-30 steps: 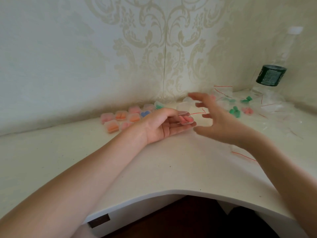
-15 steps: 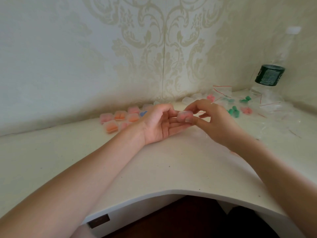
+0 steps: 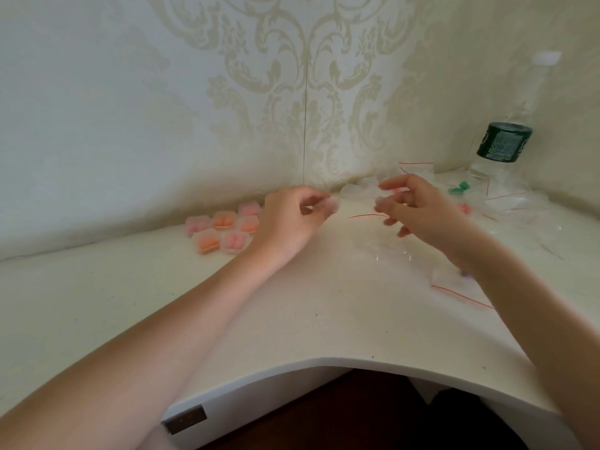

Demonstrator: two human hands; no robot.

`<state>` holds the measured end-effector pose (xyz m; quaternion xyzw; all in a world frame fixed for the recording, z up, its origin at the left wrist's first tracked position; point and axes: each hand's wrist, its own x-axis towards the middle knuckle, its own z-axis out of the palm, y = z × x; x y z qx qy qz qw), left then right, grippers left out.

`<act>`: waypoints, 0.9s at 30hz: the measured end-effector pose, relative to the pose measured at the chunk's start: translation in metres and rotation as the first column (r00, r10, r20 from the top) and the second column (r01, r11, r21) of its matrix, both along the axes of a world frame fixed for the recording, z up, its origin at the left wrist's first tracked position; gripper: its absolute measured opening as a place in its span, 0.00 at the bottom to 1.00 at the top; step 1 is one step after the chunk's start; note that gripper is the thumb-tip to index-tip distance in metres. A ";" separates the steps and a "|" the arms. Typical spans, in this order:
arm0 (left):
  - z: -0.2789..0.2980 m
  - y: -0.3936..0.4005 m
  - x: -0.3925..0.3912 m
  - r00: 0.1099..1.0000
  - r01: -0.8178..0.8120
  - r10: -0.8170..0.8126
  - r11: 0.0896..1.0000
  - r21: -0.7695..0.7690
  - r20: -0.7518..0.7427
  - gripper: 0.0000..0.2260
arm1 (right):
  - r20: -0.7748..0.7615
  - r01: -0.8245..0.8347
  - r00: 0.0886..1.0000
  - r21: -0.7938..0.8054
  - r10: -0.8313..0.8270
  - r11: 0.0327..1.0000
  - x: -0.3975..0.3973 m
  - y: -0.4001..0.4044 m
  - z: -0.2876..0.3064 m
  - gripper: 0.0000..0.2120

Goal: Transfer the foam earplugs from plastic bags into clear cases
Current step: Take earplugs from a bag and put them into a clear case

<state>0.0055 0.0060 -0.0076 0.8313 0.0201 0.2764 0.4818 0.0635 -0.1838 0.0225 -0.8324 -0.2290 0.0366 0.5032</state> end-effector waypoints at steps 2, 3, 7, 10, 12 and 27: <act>-0.001 0.007 -0.002 0.987 -0.156 0.156 0.941 0.301 0.023 0.08 | 0.020 -0.054 0.998 -0.264 0.062 0.963 -0.001 -0.009 0.004 0.15; -0.001 0.008 -0.003 0.982 -0.182 0.187 0.918 0.352 0.021 0.08 | -0.028 -0.117 0.993 -0.359 0.114 0.926 -0.003 -0.011 0.004 0.17; -0.002 0.004 -0.004 0.969 -0.221 0.246 0.850 0.479 0.011 0.10 | -0.063 -0.215 0.975 -0.510 0.213 0.833 -0.010 -0.007 -0.001 0.17; -0.003 0.000 -0.005 0.974 -0.154 0.221 0.815 0.559 -0.054 0.16 | 0.058 -0.145 0.982 -0.384 0.180 0.912 -0.008 -0.004 -0.002 0.06; -0.002 -0.004 -0.005 0.991 -0.042 0.102 0.861 0.507 -0.092 0.21 | 0.000 -0.151 0.988 -0.186 0.153 0.971 -0.008 -0.002 0.000 0.04; -0.001 -0.020 -0.007 0.990 0.144 -0.142 0.985 0.090 -0.024 0.05 | -0.088 0.146 0.988 0.312 -0.124 0.939 0.001 0.001 0.000 0.05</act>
